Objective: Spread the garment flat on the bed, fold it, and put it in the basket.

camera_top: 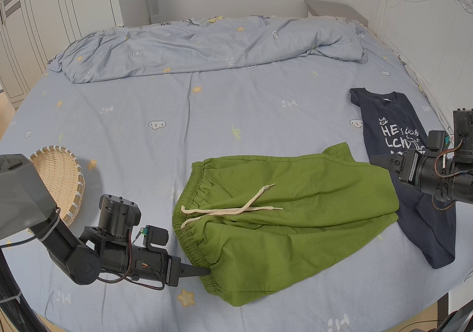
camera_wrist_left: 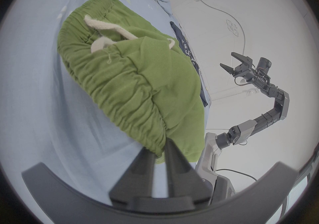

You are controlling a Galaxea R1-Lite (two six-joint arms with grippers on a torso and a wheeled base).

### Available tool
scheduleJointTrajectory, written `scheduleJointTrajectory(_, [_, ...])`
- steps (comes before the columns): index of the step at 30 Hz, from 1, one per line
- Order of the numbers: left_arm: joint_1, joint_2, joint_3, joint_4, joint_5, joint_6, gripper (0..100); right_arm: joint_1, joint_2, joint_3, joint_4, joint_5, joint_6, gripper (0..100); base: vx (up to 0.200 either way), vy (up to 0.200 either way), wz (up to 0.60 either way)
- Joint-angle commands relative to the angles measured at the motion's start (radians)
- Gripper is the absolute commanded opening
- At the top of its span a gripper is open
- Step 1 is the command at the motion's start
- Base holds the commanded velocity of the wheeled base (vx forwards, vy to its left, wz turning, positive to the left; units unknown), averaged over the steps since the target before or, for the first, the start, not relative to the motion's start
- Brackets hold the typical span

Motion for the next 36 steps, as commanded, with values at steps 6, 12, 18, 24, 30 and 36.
scheduleJointTrajectory(6, [0.056,-0.131,0.021,0.000,-0.003,-0.108,0,-0.001,0.001,-0.005,0.001,0.000,-0.003,100,0.000,0.000,0.00])
scheduleJointTrajectory(12, [0.139,-0.338,0.015,0.074,-0.003,-0.321,0,-0.008,0.003,-0.017,0.015,0.006,-0.003,100,0.000,0.000,0.00])
scheduleJointTrajectory(18, [0.275,-0.479,-0.073,0.464,-0.003,-0.243,0,-0.021,0.006,-0.092,0.203,0.065,0.000,100,0.000,0.000,0.00])
scheduleJointTrajectory(24, [0.415,-0.508,-0.146,0.855,0.000,0.080,0,-0.100,0.055,-0.133,0.308,0.190,-0.001,100,0.000,0.000,0.00])
scheduleJointTrajectory(30, [0.522,-0.430,-0.153,0.936,0.012,0.254,0,-0.189,0.173,-0.123,0.364,0.230,-0.008,100,0.000,0.000,0.00])
scheduleJointTrajectory(36, [0.556,-0.366,-0.171,0.922,0.028,0.265,0,-0.255,0.237,-0.048,0.386,0.502,-0.150,100,0.000,0.000,0.00])
